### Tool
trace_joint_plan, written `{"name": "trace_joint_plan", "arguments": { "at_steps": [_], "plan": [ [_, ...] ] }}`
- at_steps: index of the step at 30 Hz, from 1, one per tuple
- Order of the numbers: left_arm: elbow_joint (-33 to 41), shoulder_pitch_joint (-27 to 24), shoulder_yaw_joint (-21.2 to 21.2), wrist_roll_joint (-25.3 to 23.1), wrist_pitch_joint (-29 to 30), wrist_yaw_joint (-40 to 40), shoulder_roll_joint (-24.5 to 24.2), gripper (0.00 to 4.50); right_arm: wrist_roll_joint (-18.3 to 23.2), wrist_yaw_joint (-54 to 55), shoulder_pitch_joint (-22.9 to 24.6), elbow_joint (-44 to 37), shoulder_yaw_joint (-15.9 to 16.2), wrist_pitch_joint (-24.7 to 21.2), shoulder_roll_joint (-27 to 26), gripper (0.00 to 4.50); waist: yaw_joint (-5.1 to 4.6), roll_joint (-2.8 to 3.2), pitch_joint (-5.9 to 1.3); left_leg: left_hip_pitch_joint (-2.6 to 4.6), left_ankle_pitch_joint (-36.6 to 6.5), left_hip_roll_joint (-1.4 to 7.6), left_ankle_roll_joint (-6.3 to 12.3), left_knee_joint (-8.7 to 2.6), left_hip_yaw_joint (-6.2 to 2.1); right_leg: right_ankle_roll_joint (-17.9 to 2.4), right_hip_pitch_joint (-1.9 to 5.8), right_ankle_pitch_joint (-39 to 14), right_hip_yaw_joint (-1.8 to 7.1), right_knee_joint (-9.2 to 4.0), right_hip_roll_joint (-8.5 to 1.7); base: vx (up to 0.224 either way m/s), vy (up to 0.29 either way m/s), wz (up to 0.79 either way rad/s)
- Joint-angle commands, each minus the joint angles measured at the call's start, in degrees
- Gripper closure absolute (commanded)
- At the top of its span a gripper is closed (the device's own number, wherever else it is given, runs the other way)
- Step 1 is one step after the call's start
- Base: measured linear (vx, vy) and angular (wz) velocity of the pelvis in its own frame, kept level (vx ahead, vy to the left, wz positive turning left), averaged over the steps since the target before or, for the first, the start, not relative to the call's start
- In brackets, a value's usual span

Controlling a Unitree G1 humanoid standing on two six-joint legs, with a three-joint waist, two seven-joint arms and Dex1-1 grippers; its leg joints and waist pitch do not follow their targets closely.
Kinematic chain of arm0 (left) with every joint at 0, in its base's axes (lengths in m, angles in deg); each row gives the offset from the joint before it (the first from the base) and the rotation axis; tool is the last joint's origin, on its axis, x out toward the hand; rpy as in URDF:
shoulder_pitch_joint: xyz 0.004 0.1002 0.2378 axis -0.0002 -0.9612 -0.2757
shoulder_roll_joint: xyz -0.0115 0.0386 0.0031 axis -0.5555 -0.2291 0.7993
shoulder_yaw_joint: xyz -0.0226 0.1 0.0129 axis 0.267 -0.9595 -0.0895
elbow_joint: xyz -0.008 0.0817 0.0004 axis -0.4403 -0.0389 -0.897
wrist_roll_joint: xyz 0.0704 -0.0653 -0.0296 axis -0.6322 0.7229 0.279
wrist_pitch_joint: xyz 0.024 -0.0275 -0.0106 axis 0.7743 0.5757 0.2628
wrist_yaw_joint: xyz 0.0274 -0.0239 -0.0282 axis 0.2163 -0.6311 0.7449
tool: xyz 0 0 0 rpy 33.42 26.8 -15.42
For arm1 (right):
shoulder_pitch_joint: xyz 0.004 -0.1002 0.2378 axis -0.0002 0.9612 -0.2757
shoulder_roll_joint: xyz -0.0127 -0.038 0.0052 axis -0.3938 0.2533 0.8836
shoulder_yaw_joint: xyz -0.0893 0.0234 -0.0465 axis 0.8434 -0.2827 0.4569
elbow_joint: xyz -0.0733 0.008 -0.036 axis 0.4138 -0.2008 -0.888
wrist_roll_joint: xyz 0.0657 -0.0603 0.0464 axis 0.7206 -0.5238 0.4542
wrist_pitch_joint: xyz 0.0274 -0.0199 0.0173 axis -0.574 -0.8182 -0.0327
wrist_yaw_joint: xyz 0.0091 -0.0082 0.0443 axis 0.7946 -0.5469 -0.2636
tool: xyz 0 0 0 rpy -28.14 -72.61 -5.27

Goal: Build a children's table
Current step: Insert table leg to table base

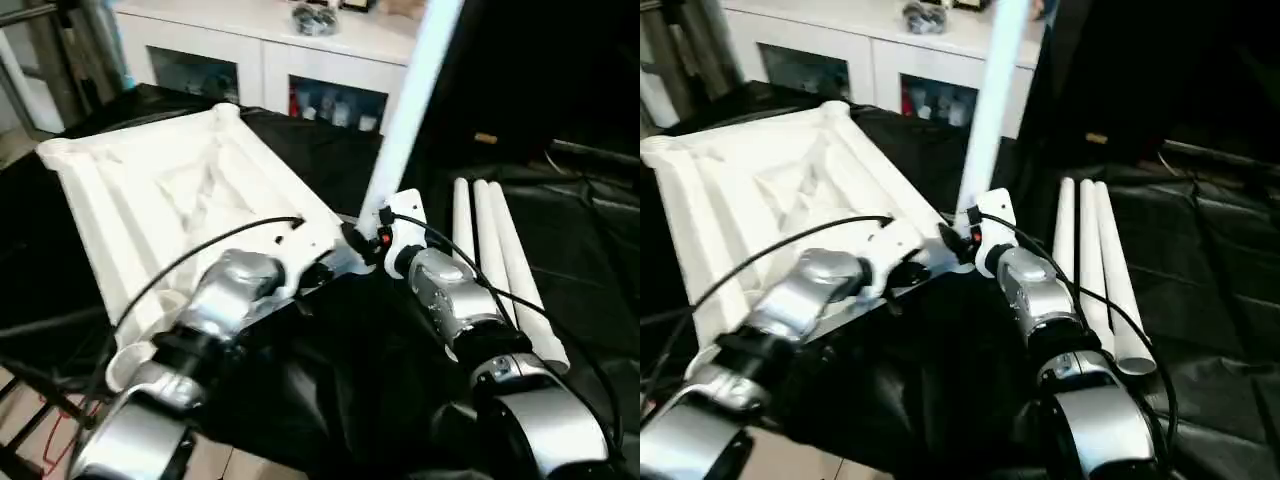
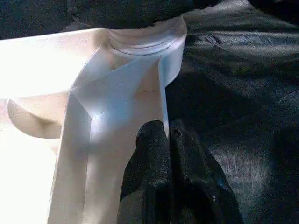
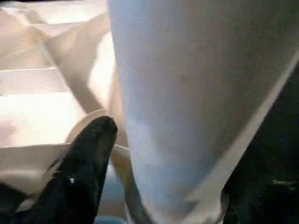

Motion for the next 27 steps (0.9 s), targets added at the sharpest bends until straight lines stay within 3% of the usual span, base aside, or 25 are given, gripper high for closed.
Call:
{"name": "trace_joint_plan", "arguments": {
  "at_steps": [1, 4, 6, 9, 12, 15, 17, 18, 20, 27],
  "plan": [
    [3.04, 0.13, -1.69, 2.53, -4.18, -3.97, 1.04, 4.50, 0.34, -8.46, 2.89, -2.67, 5.95, -4.35, -0.58, 0.68, 0.17, 0.79, -2.54, -0.17, -7.56, 1.94, 2.29, -4.02, -0.38, -12.92, 2.33, 0.86, 1.95, -3.67, -3.84, 0.000, 0.000, 0.00],
    [3.32, -0.49, -1.64, 3.71, -5.61, -6.75, 0.34, 4.50, 0.72, -13.22, 4.88, -7.74, 7.83, -5.83, 1.47, 0.68, 0.53, 0.74, -2.78, -0.01, -2.97, 1.86, 4.19, -3.45, -0.09, -14.62, 2.64, 8.99, 1.92, -2.93, -3.76, 0.000, 0.000, 0.00],
    [3.93, -1.31, -2.29, 4.91, -8.37, -10.68, -1.00, 4.50, 1.49, -17.42, 6.88, -12.70, 9.21, -7.35, 3.88, 0.68, 0.76, 0.69, -2.71, 0.00, -2.18, 1.87, 5.13, -3.34, -0.01, -14.96, 2.75, 10.78, 1.94, -2.87, -3.75, 0.000, 0.000, 0.00],
    [4.42, -1.96, -2.73, 5.98, -9.41, -14.08, -2.23, 4.50, 1.70, -21.14, 8.71, -16.79, 10.34, -8.51, 6.32, 0.68, 1.01, 0.86, -2.64, 0.25, -2.57, 2.03, 5.18, -3.42, 0.02, -15.45, 2.62, 9.86, 1.86, -2.88, -3.75, 0.000, 0.000, 0.00],
    [4.32, -2.70, -3.48, 6.49, -12.51, -18.59, -4.40, 4.50, 2.65, -26.62, 12.00, -23.98, 12.11, -11.06, 10.46, 0.68, 1.68, 0.69, -2.50, 0.35, -3.85, 2.09, 5.04, -3.39, 0.08, -14.49, 2.81, 7.90, 1.94, -3.02, -3.75, 0.000, 0.000, 0.00],
    [3.92, -3.06, -3.02, 8.06, -14.38, -23.44, -6.25, 4.50, 2.92, -31.39, 15.51, -31.32, 14.22, -13.49, 15.16, 0.68, 1.82, 0.75, -2.45, 0.33, -3.79, 2.09, 4.75, -3.46, 0.07, -14.32, 2.76, 7.31, 1.94, -2.95, -3.80, 0.000, 0.000, 0.00],
    [4.15, -3.28, -2.91, 8.80, -14.81, -26.05, -7.18, 4.50, 3.36, -32.89, 16.75, -33.97, 14.89, -14.63, 16.73, 0.68, 1.87, 0.79, -2.36, 0.32, -4.43, 2.10, 4.48, -3.53, 0.10, -14.25, 2.67, 5.88, 1.95, -3.06, -3.91, 0.000, 0.000, 0.00],
    [4.23, -3.33, -2.86, 9.02, -14.77, -27.14, -7.67, 4.50, 3.51, -33.67, 17.28, -34.98, 15.22, -15.01, 17.37, 0.68, 1.92, 1.09, -2.28, 0.36, -5.13, 2.12, 4.06, -3.58, 0.08, -14.24, 2.62, 4.61, 1.96, -3.15, -3.95, 0.000, 0.000, 0.00],
    [4.19, -3.35, -2.78, 9.21, -14.97, -28.12, -8.14, 4.50, 3.44, -34.15, 17.67, -35.64, 15.51, -15.32, 17.87, 0.68, 1.73, 0.99, -2.31, 0.35, -5.87, 2.11, 3.67, -3.55, 0.15, -14.42, 2.58, 3.56, 1.96, -3.19, -3.90, 0.000, 0.000, 0.00],
    [2.07, -2.78, -2.73, 8.90, -17.38, -30.51, -9.77, 4.50, 2.82, -34.72, 19.26, -38.54, 16.84, -17.95, 18.84, 1.29, 2.13, 1.25, -2.64, 0.36, -2.16, 2.01, 4.30, -3.08, 0.19, -15.30, 2.73, 9.10, 1.89, -2.42, -3.76, 0.000, 0.000, 0.00]
  ]
}}
